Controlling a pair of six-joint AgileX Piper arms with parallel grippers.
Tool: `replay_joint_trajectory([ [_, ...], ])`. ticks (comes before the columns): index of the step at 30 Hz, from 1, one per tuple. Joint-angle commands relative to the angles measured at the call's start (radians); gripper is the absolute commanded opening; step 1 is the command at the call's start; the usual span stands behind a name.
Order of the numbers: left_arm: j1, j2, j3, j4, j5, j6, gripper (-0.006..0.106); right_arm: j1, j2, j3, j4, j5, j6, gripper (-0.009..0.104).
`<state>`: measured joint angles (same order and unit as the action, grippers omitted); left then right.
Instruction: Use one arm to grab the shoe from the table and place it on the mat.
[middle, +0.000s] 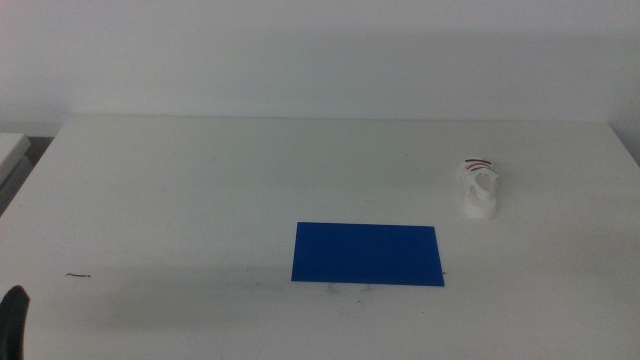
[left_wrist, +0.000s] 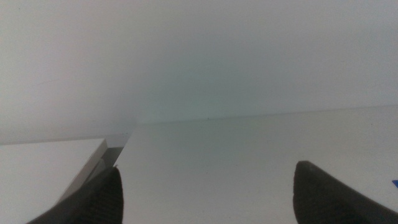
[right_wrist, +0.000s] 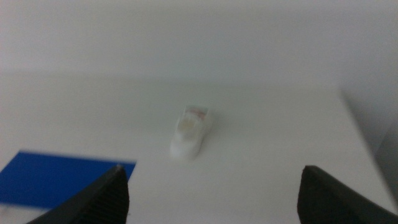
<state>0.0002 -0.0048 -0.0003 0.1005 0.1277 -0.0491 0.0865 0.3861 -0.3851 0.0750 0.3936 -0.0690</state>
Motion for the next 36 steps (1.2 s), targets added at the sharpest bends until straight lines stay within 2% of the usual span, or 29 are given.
replay_joint_trajectory([
  [1,0.000,0.005,0.000,-0.004,-0.012,-0.001,0.094,-0.006,0.168,-0.122,0.031,0.109,-0.001,0.093],
  [3,0.000,0.005,0.000,-0.004,-0.012,-0.001,0.094,-0.006,0.329,-0.239,0.051,0.240,-0.001,0.093],
  [8,0.000,0.005,0.000,-0.004,-0.012,-0.001,0.094,-0.004,0.718,-0.523,0.101,0.424,0.077,0.093],
  [10,0.000,0.005,0.000,-0.004,-0.012,-0.001,0.094,0.016,0.857,-0.648,0.084,0.464,0.089,0.093],
  [13,0.000,0.005,0.000,-0.004,-0.012,-0.001,0.094,0.072,1.055,-0.813,0.012,0.473,0.101,0.093],
  [16,0.000,0.005,0.000,-0.004,-0.012,-0.001,0.094,0.104,1.230,-0.954,-0.001,0.476,0.189,0.093],
  [21,0.000,0.005,0.000,-0.004,-0.012,-0.001,0.094,0.103,1.478,-1.174,-0.029,0.525,0.230,0.093],
  [28,0.000,0.005,0.000,-0.004,-0.012,-0.001,0.094,0.103,1.753,-1.428,-0.168,0.535,0.370,0.093],
  [36,0.000,0.005,0.000,-0.004,-0.012,-0.001,0.094,0.103,1.864,-1.460,-0.162,0.528,0.402,0.093],
])
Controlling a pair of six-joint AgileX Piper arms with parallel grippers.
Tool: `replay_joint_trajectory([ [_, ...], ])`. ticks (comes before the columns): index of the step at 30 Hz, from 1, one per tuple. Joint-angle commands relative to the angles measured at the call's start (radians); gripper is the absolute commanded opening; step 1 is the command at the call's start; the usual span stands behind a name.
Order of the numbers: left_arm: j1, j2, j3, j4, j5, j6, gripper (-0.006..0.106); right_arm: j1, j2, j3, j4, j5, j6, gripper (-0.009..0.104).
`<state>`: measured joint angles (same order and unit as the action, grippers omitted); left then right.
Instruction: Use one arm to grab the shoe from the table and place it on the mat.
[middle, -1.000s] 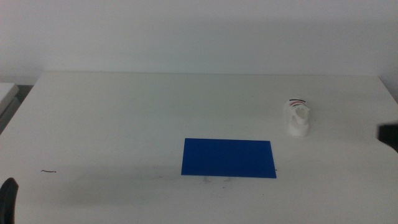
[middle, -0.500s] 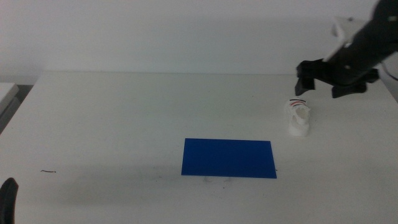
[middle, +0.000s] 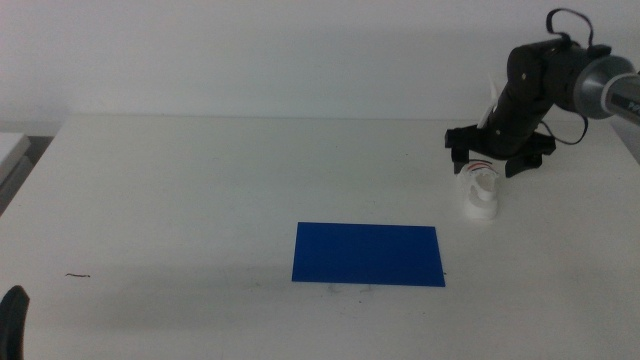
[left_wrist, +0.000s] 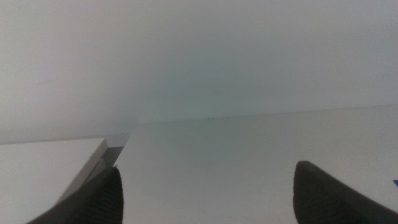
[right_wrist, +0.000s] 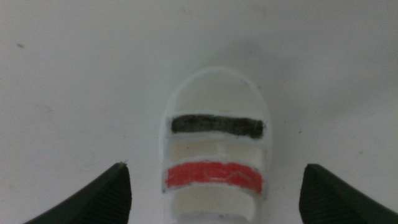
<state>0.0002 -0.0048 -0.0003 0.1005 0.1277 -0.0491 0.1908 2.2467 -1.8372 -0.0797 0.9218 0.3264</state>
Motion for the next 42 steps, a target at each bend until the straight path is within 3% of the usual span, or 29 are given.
replay_joint_trajectory([
  [1,0.000,0.005,0.000,-0.004,-0.012,-0.001,0.094,-0.001,0.009,-0.008,-0.003,-0.002,0.006,0.093],
  [4,0.000,0.005,0.000,-0.004,-0.012,-0.001,0.094,-0.001,0.023,-0.008,0.005,-0.007,0.006,0.092],
  [6,0.000,0.005,0.000,-0.004,-0.012,-0.001,0.094,0.003,0.027,-0.008,0.016,-0.001,0.019,0.083],
  [8,0.000,0.005,0.000,-0.004,-0.012,-0.001,0.094,0.009,0.034,-0.008,0.017,0.010,0.028,0.065],
  [12,0.000,0.005,0.000,-0.004,-0.012,-0.001,0.094,0.033,0.007,-0.008,-0.013,0.044,0.033,0.012],
  [14,0.000,0.005,0.000,-0.004,-0.012,-0.001,0.094,0.066,-0.033,-0.008,-0.030,0.066,0.042,0.000],
  [16,0.000,0.005,0.000,-0.004,-0.012,-0.001,0.094,0.119,-0.083,-0.008,-0.050,0.099,0.042,-0.001],
  [17,0.000,0.005,0.000,-0.004,-0.012,-0.001,0.094,0.304,-0.128,-0.008,-0.064,0.163,0.082,-0.001],
  [23,0.000,0.005,0.000,-0.004,-0.012,-0.001,0.094,0.416,-0.121,-0.007,-0.066,0.217,0.074,-0.001],
  [26,0.000,0.005,0.000,-0.004,-0.012,-0.001,0.094,0.426,-0.117,-0.007,-0.068,0.213,-0.112,-0.001],
  [30,0.000,0.005,0.000,-0.004,-0.012,-0.001,0.094,0.427,-0.115,-0.007,-0.029,0.207,-0.698,-0.001],
  [33,0.000,0.005,0.000,-0.004,-0.012,-0.001,0.094,0.427,-0.113,0.003,0.022,0.210,-1.009,-0.001],
  [36,0.000,0.005,0.000,-0.004,-0.012,-0.001,0.094,0.427,-0.113,0.028,0.032,0.205,-1.120,-0.001],
  [42,0.000,0.005,0.000,-0.004,-0.012,-0.001,0.094,0.427,-0.113,0.107,0.069,0.138,-1.133,-0.001],
])
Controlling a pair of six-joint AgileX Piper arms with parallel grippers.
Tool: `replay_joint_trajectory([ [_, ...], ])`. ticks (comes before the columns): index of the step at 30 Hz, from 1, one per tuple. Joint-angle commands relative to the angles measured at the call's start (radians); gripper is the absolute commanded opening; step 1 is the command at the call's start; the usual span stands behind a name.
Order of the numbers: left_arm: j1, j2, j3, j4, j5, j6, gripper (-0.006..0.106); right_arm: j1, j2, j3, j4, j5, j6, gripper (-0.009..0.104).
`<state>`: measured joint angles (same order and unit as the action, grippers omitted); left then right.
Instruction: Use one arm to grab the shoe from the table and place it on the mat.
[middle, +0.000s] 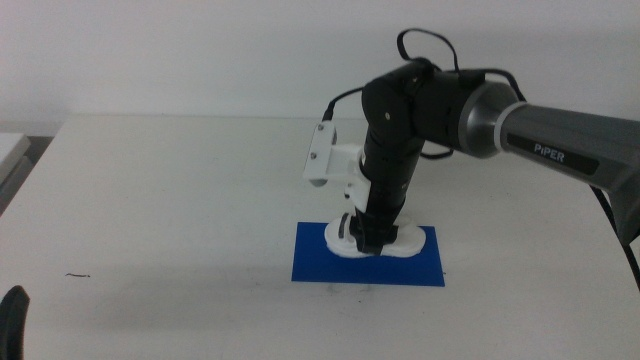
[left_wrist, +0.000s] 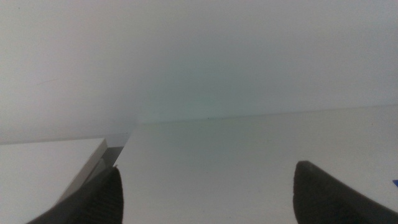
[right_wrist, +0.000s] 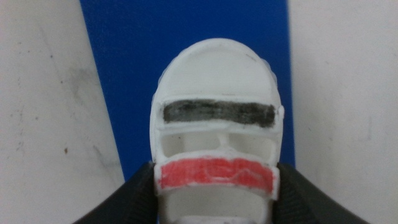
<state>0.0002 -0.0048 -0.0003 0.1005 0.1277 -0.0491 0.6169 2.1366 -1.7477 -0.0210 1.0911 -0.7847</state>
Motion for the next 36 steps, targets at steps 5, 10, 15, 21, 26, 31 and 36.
replay_joint_trajectory([
  [5,0.000,0.005,0.000,-0.004,-0.012,-0.001,0.094,0.001,0.004,0.034,0.029,-0.093,-0.027,-0.001],
  [10,0.000,0.005,0.000,-0.004,-0.012,-0.001,0.094,0.001,0.017,0.034,0.029,-0.095,-0.027,-0.001],
  [15,0.000,0.005,0.000,-0.004,-0.012,-0.001,0.094,0.001,0.032,0.036,0.029,-0.095,-0.027,-0.001],
  [21,0.000,0.005,0.000,-0.004,-0.012,-0.001,0.094,0.001,0.048,0.045,0.029,-0.093,-0.027,0.022],
  [26,0.000,0.005,0.000,-0.004,-0.012,-0.001,0.094,0.001,0.023,0.052,0.029,-0.108,-0.009,0.075],
  [31,0.000,0.005,0.000,-0.004,-0.012,-0.001,0.094,-0.055,-0.293,0.284,0.070,-0.384,0.149,0.082],
  [36,0.000,0.005,0.000,-0.004,-0.012,-0.001,0.094,-0.175,-0.804,0.782,0.087,-0.767,0.355,0.081],
])
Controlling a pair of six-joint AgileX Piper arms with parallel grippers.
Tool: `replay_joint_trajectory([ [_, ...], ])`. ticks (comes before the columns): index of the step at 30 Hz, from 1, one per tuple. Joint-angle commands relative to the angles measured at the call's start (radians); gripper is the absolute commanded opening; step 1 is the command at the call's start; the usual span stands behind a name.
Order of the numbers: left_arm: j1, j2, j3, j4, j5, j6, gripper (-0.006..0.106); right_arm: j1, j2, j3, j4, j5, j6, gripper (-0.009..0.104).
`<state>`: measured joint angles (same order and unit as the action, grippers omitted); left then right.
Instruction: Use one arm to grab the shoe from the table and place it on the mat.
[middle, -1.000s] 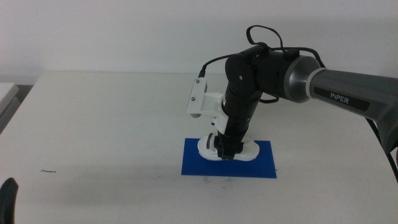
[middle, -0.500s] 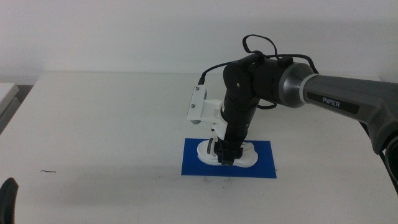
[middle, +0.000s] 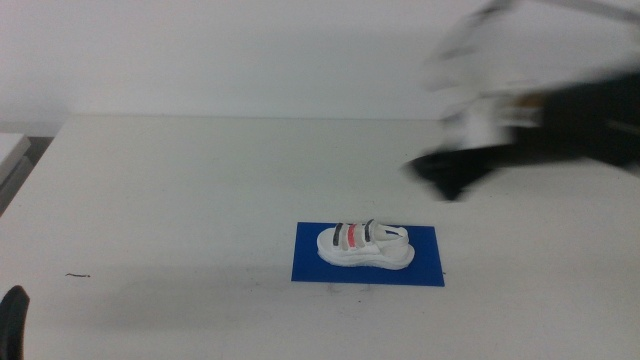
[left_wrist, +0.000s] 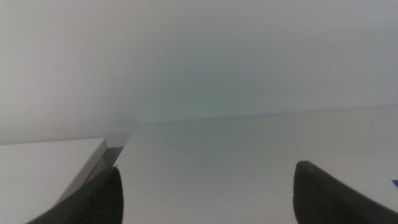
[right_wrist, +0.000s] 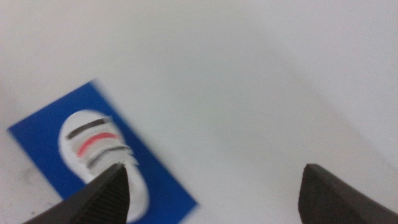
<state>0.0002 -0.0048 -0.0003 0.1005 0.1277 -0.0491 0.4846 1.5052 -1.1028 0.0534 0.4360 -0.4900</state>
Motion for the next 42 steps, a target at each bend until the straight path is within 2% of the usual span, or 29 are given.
replay_joint_trajectory([
  [1,0.000,0.005,0.000,-0.004,-0.012,-0.001,0.094,-0.071,-0.258,0.213,0.025,-0.156,0.070,0.081],
  [4,0.000,0.005,0.000,-0.004,-0.012,-0.001,0.094,-0.182,-0.562,0.450,0.039,-0.260,0.131,0.081],
  [10,0.000,0.005,0.000,-0.004,-0.012,-0.001,0.094,-0.385,-1.015,0.747,0.028,-0.267,0.187,0.081],
  [14,0.000,0.005,0.000,-0.004,-0.012,-0.001,0.094,-0.457,-1.190,0.867,0.035,-0.273,0.187,0.081],
  [16,0.000,0.005,0.000,-0.004,-0.012,-0.001,0.094,-0.461,-1.257,0.918,0.081,-0.275,0.187,0.081],
  [18,0.000,0.005,0.000,-0.004,-0.012,-0.001,0.094,-0.461,-1.307,0.957,0.101,-0.275,0.187,0.081],
  [27,0.000,0.005,0.000,-0.004,-0.012,-0.001,0.094,-0.461,-1.399,1.103,0.110,-0.272,0.187,0.081],
  [42,0.000,0.005,0.000,-0.004,-0.012,-0.001,0.094,-0.461,-1.457,1.103,0.113,-0.235,0.187,0.081],
])
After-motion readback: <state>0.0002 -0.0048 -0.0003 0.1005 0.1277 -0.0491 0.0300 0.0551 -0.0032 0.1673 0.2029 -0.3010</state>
